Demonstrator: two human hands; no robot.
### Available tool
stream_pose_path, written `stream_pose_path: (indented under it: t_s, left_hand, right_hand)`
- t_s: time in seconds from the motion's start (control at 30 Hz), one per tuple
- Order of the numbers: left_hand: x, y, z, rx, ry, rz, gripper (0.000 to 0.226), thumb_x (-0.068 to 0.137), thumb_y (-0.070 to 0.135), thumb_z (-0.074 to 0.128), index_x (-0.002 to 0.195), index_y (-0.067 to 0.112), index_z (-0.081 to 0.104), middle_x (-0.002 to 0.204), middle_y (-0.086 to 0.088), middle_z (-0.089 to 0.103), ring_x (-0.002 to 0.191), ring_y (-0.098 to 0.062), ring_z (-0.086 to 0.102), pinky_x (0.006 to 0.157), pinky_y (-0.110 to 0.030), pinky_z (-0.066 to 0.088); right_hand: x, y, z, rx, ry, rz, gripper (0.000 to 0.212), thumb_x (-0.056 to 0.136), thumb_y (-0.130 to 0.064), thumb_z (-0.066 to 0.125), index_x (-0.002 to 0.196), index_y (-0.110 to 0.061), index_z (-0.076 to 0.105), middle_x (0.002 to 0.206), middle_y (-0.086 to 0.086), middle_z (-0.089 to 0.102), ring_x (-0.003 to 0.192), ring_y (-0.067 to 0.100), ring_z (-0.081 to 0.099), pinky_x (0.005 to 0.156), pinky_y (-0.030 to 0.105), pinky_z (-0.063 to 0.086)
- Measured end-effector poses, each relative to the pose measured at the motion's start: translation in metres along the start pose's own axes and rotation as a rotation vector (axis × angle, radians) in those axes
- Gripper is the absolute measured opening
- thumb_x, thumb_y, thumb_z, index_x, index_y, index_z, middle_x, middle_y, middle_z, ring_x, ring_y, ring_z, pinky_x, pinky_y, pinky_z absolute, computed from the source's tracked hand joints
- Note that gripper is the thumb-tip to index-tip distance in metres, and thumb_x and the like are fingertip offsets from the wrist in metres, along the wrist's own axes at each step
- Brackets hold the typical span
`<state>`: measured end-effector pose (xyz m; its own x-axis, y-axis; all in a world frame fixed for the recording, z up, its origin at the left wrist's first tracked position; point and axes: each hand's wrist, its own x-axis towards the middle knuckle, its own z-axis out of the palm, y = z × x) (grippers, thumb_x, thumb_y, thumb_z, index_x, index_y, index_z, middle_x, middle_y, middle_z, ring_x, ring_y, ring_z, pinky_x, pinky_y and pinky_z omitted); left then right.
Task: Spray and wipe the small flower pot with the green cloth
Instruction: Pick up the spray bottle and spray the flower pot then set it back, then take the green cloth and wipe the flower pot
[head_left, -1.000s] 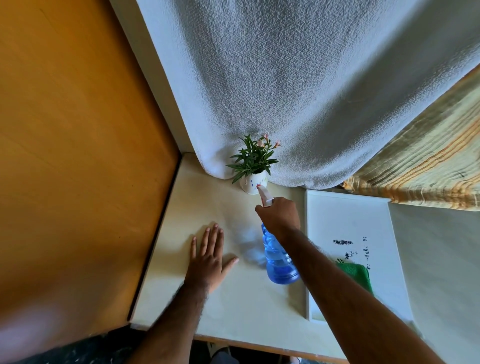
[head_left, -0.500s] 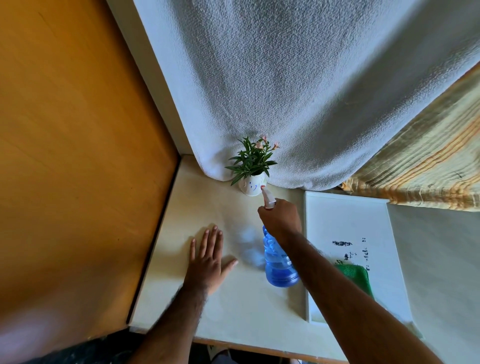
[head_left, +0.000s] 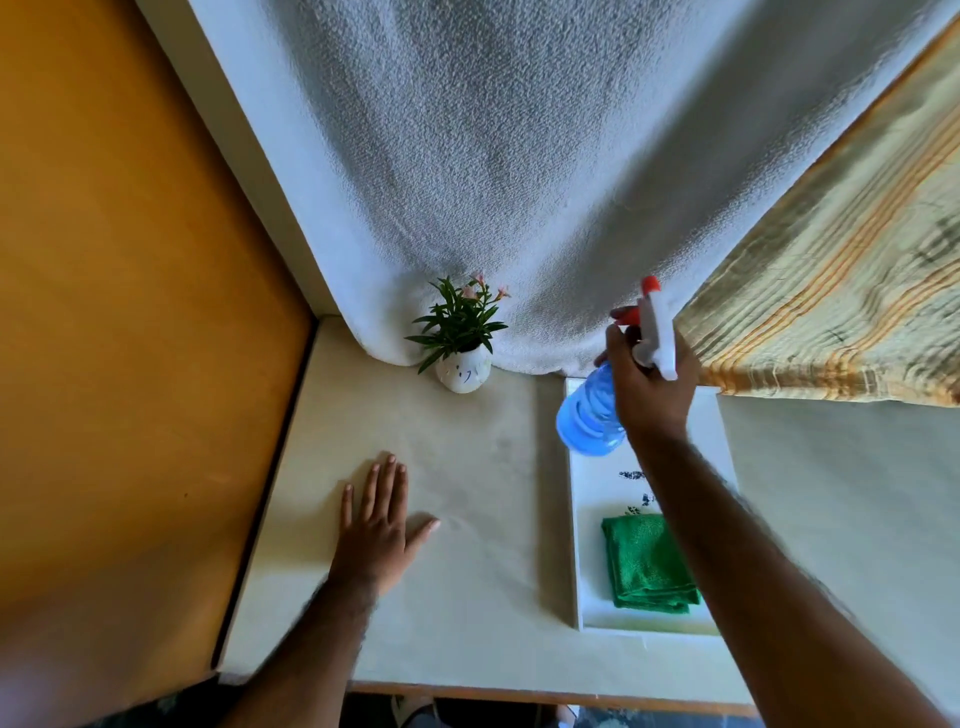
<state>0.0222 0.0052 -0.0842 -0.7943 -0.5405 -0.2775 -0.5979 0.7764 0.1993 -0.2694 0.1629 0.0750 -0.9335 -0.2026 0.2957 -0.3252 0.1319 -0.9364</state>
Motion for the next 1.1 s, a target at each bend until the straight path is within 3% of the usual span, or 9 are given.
stream_pose_path:
  t_s: [0.17, 0.33, 0.47, 0.6, 0.67, 0.77, 0.9, 1.0, 1.1]
  left_hand:
    - [0.000, 0.001, 0.001, 0.011, -0.005, 0.005, 0.105, 0.091, 0.080, 0.000, 0.157, 0.004, 0.031, 0.165, -0.019, 0.033, 0.151, -0.038, 0.034, 0.119, -0.067, 0.030]
    - [0.001, 0.000, 0.002, 0.018, -0.021, -0.009, 0.100, 0.095, 0.077, 0.006, 0.154, 0.002, 0.038, 0.161, -0.020, 0.040, 0.146, -0.039, 0.043, 0.114, -0.068, 0.036]
    - [0.002, -0.002, 0.007, 0.029, -0.023, -0.018, 0.098, 0.095, 0.077, 0.009, 0.155, 0.003, 0.037, 0.163, -0.019, 0.038, 0.147, -0.037, 0.042, 0.115, -0.066, 0.035]
    - [0.003, -0.003, 0.009, 0.041, -0.030, -0.027, 0.099, 0.095, 0.077, 0.009, 0.156, 0.004, 0.035, 0.163, -0.019, 0.037, 0.148, -0.037, 0.040, 0.116, -0.066, 0.034]
    - [0.003, -0.003, 0.008, 0.043, -0.031, -0.026, 0.099, 0.095, 0.077, 0.009, 0.155, 0.004, 0.035, 0.163, -0.019, 0.037, 0.148, -0.037, 0.040, 0.116, -0.066, 0.034]
    - [0.002, -0.003, 0.008, 0.044, -0.031, -0.022, 0.099, 0.095, 0.077, 0.009, 0.155, 0.003, 0.037, 0.162, -0.020, 0.038, 0.147, -0.039, 0.041, 0.115, -0.066, 0.034]
    - [0.002, -0.003, 0.006, 0.045, -0.030, -0.018, 0.100, 0.094, 0.077, 0.009, 0.155, 0.003, 0.036, 0.163, -0.020, 0.037, 0.148, -0.038, 0.040, 0.115, -0.067, 0.034]
    - [0.002, -0.001, 0.004, 0.038, -0.022, -0.026, 0.103, 0.093, 0.078, 0.004, 0.153, 0.002, 0.039, 0.162, -0.020, 0.039, 0.147, -0.040, 0.041, 0.115, -0.067, 0.034]
    - [0.003, 0.000, 0.004, 0.020, -0.017, -0.027, 0.105, 0.093, 0.079, 0.002, 0.152, 0.002, 0.041, 0.161, -0.021, 0.041, 0.147, -0.040, 0.041, 0.115, -0.068, 0.034]
  right_hand:
    - [0.015, 0.041, -0.040, -0.015, 0.108, 0.015, 0.013, 0.092, -0.039, 0.076, 0.095, -0.027, 0.071, 0.079, -0.012, 0.071, 0.072, 0.007, 0.066, 0.067, 0.030, 0.054]
    - [0.020, 0.075, -0.055, -0.005, 0.103, 0.057, 0.024, 0.088, -0.051, 0.078, 0.092, -0.029, 0.071, 0.068, 0.001, 0.063, 0.066, 0.011, 0.060, 0.069, 0.034, 0.055]
    - [0.012, 0.092, -0.052, 0.030, 0.081, 0.125, 0.049, 0.083, -0.057, 0.080, 0.108, -0.017, 0.070, 0.082, 0.021, 0.066, 0.071, 0.023, 0.065, 0.069, 0.035, 0.057]
    - [0.007, 0.095, -0.042, -0.039, 0.004, 0.086, 0.040, 0.085, -0.047, 0.082, 0.110, -0.019, 0.070, 0.086, -0.009, 0.069, 0.081, 0.015, 0.067, 0.079, 0.047, 0.059]
    - [0.005, 0.092, -0.036, -0.081, -0.028, 0.080, 0.041, 0.081, -0.044, 0.084, 0.112, -0.022, 0.069, 0.084, -0.017, 0.067, 0.079, 0.006, 0.063, 0.080, 0.041, 0.057]
    - [0.003, 0.089, -0.040, -0.113, -0.064, 0.121, 0.057, 0.075, -0.045, 0.087, 0.122, -0.019, 0.066, 0.081, -0.011, 0.067, 0.074, 0.003, 0.062, 0.079, 0.033, 0.056]
    - [-0.017, 0.087, -0.063, -0.213, -0.136, 0.038, 0.060, 0.070, -0.050, 0.090, 0.116, -0.043, 0.053, 0.099, -0.018, 0.061, 0.090, 0.001, 0.060, 0.084, 0.021, 0.052]
    - [-0.064, 0.099, -0.090, -0.373, -0.081, 0.037, 0.069, 0.071, -0.062, 0.082, 0.118, -0.024, 0.047, 0.111, -0.008, 0.051, 0.101, 0.018, 0.055, 0.091, 0.039, 0.051]
    - [-0.114, 0.118, -0.126, -0.617, -0.359, -0.158, 0.067, 0.077, -0.069, 0.071, 0.110, -0.015, 0.051, 0.110, -0.002, 0.050, 0.101, 0.021, 0.054, 0.092, 0.032, 0.045]
